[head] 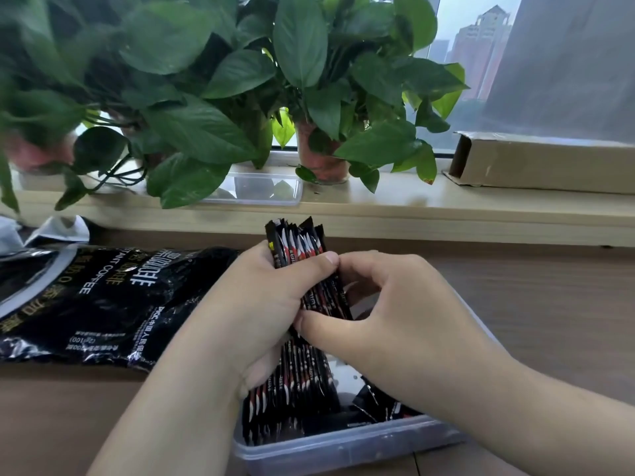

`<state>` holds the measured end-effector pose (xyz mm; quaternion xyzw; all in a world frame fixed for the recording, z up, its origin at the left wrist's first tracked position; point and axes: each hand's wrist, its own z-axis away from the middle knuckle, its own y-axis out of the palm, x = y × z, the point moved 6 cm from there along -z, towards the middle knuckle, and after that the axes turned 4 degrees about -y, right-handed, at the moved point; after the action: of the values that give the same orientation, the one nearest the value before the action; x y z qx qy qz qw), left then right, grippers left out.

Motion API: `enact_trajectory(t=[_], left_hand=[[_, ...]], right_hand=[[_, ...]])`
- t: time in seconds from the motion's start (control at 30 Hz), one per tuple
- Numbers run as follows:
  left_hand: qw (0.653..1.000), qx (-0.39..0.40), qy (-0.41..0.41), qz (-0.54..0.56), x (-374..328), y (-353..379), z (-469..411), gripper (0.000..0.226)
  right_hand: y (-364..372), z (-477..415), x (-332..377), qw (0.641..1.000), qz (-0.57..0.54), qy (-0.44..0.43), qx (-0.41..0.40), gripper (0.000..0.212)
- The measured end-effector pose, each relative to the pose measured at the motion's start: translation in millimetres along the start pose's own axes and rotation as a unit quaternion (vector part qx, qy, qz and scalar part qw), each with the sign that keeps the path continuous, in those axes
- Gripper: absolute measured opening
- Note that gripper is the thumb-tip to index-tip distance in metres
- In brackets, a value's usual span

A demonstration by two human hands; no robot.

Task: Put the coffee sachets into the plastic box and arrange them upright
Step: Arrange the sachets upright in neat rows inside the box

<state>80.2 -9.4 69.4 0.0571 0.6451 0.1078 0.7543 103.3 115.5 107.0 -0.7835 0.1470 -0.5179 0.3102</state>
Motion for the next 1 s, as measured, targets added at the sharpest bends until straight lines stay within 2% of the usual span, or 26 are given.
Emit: enact_trajectory(t=[0.1, 0.2, 0.27, 0.37, 0.43, 0.53, 0.6, 0.7, 0.8, 0.93, 1.0], left_hand=[[0.997, 0.002, -0.018, 0.074, -0.5, 1.0, 1.3, 0.017], [0.993, 0.044, -0.020, 0.112, -1.3, 5.5, 3.8, 0.026], [0.990, 0.064, -0.014, 0.121, -2.4, 8.1, 5.4, 0.033], [0.990, 0.053, -0.015, 0.132, -3.5, 8.6, 6.1, 0.016], [0.990, 0.037, -0.014, 0.138, -4.8, 8.5, 7.5, 0.007], [0.990, 0.005, 0.010, 0.138, -8.4, 6.2, 8.4, 0.018], [0.988, -0.008, 0.023, 0.155, -10.6, 5.4, 8.2, 0.015], [0.984, -0.003, 0.019, 0.174, -9.2, 3.9, 6.3, 0.013], [0.985, 0.008, 0.008, 0.171, -7.8, 3.7, 7.4, 0.028], [0.987, 0.004, 0.006, 0.160, -8.2, 6.9, 9.8, 0.008], [0.991, -0.007, 0.004, 0.137, -6.7, 5.4, 8.5, 0.014]], right_hand=[[3.0, 1.1, 3.7, 0.998, 0.057, -0.029, -0.022, 0.031], [7.7, 0.0, 3.9, 0.994, 0.096, -0.048, -0.030, 0.037], [6.5, -1.9, 4.6, 0.991, 0.104, -0.067, -0.055, 0.032], [5.7, -3.7, 5.0, 0.988, 0.109, -0.081, -0.076, 0.018], [6.6, -4.1, 5.7, 0.985, 0.125, -0.097, -0.074, 0.017], [9.0, -4.7, 7.8, 0.981, 0.137, -0.122, -0.067, 0.020], [9.4, -4.6, 8.2, 0.980, 0.134, -0.129, -0.074, 0.021], [7.9, -4.2, 8.0, 0.979, 0.125, -0.131, -0.091, 0.029], [5.0, -3.4, 8.6, 0.977, 0.125, -0.132, -0.108, 0.030], [2.6, -3.3, 11.0, 0.974, 0.140, -0.136, -0.115, 0.019], [1.8, -3.2, 11.2, 0.973, 0.147, -0.135, -0.112, 0.018]])
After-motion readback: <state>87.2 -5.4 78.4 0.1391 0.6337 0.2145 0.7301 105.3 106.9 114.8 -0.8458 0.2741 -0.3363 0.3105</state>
